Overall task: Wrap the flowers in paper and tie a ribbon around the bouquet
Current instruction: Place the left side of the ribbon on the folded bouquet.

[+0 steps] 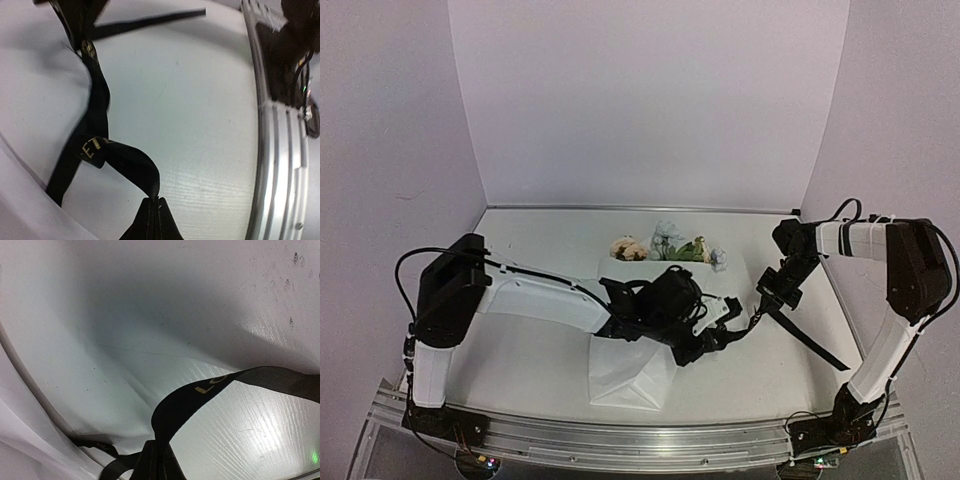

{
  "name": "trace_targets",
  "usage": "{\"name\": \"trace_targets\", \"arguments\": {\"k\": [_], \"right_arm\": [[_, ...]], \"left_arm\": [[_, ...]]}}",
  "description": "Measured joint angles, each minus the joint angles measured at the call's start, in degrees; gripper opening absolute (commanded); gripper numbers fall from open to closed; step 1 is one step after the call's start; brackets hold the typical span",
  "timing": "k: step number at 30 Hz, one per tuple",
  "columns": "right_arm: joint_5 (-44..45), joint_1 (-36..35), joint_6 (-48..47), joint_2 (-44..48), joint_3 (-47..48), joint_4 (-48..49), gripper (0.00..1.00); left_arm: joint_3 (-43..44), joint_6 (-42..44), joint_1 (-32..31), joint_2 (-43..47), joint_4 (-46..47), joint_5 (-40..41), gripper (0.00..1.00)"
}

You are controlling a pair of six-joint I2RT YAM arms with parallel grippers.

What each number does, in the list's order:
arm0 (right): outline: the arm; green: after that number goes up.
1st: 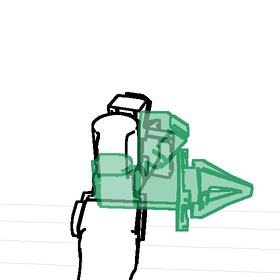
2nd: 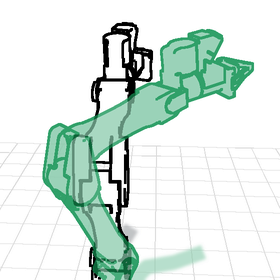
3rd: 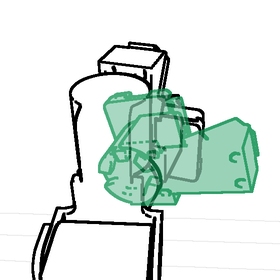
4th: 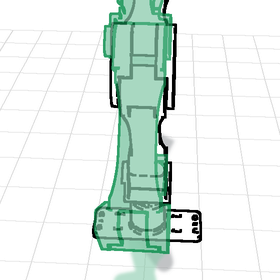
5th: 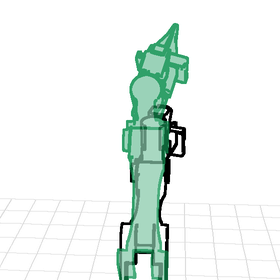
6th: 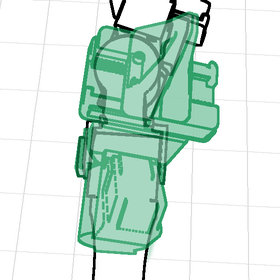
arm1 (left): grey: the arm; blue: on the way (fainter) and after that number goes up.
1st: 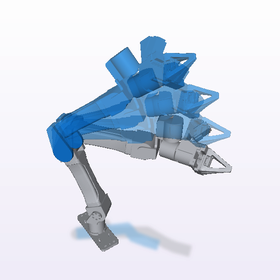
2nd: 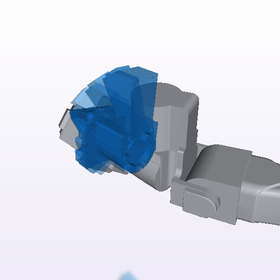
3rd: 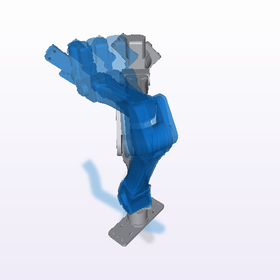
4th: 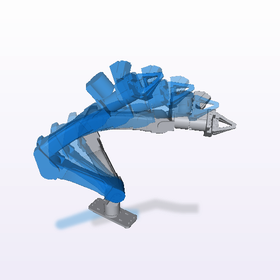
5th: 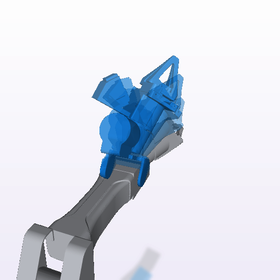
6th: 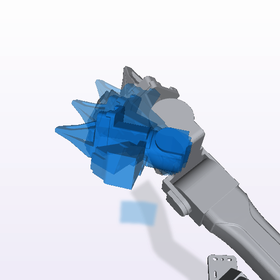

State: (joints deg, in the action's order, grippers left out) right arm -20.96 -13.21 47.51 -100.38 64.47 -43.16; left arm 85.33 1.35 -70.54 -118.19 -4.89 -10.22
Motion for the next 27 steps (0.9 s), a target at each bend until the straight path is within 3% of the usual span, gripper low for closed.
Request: {"name": "trace_targets", "arguments": {"k": [8,16,20,22,27], "right_arm": [[-1.0,0.0,-0.1,0.0,0.9,-0.2,0.0],[-1.0,0.0,-1.0,-2.5,7.0,-2.0,0.0],[-0.9,0.0,-0.9,-5.5,9.5,-3.0,0.22],[-0.7,-0.1,-0.9,-6.2,9.5,-3.7,0.34],[-0.5,-0.3,-1.4,-5.5,7.5,-5.1,0.54]], "left_arm": [[5.6,5.8,1.2,-8.0,-6.8,-0.3,0.0],[8.7,9.8,0.8,-8.5,-6.6,-4.5,0.0],[8.7,11.7,-0.7,-8.5,-6.8,-4.6,0.01],[8.7,11.9,-1.3,-8.5,-6.9,-4.3,0.07],[8.7,10.9,-1.4,-8.6,-6.1,-3.6,0.37]]}}
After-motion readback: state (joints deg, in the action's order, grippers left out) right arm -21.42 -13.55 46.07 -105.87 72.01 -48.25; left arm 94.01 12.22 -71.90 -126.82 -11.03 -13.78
